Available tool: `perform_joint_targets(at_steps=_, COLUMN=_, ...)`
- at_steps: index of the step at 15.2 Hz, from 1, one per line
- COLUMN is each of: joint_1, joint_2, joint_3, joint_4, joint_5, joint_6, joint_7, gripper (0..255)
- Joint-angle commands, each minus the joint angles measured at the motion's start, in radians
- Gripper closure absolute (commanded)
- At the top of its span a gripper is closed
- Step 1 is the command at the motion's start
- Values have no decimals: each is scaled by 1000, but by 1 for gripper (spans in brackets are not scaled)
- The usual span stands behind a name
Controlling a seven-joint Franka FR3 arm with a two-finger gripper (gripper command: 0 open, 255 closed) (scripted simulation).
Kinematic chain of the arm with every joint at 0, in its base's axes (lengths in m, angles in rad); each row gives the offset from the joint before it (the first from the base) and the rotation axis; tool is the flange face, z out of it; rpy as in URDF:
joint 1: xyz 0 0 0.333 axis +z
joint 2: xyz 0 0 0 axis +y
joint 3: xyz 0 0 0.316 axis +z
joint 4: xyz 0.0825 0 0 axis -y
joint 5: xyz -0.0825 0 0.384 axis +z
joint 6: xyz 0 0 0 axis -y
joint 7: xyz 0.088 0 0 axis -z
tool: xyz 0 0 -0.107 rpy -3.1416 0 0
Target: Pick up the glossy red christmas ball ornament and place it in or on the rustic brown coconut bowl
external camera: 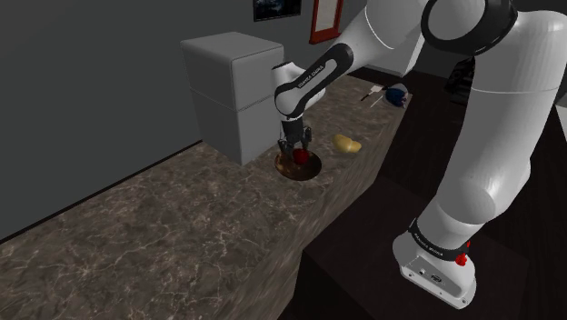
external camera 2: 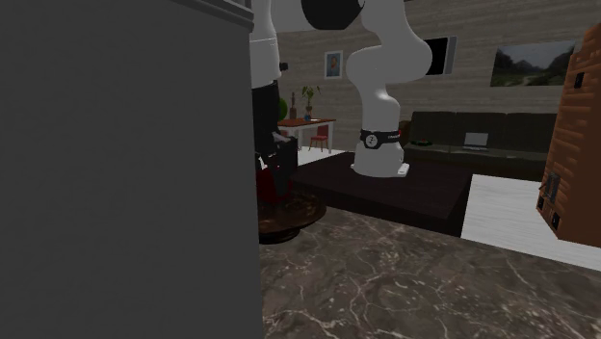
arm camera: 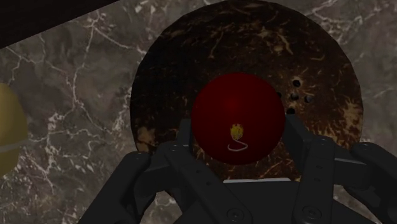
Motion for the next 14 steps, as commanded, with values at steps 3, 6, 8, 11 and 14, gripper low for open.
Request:
perform_joint_targets(at_steps=3, joint_1=0, joint_2=0, joint_3=0, joint_4=0, joint_5=0, joint_6=0, joint_7=0, gripper=0)
perform_joint_targets(at_steps=6, joint_1=0, joint_2=0, joint_3=0, joint_4=0, joint_5=0, joint_6=0, joint_7=0, gripper=0)
perform_joint_targets(at_steps=8, joint_1=1, joint_2=-27, joint_3=6, joint_4=37, joint_5=12, joint_6=-63, joint_7=-8, gripper=0)
perform_joint_targets(at_steps=11, joint_1=2, joint_2=-48, joint_3=10, joint_4=75, joint_5=21, joint_6=-121, joint_7=-14, gripper=0)
perform_joint_targets(at_steps=14, joint_1=2, joint_2=-48, joint_3=10, joint_4=75, joint_5=21, joint_6=-121, joint_7=-14, gripper=0)
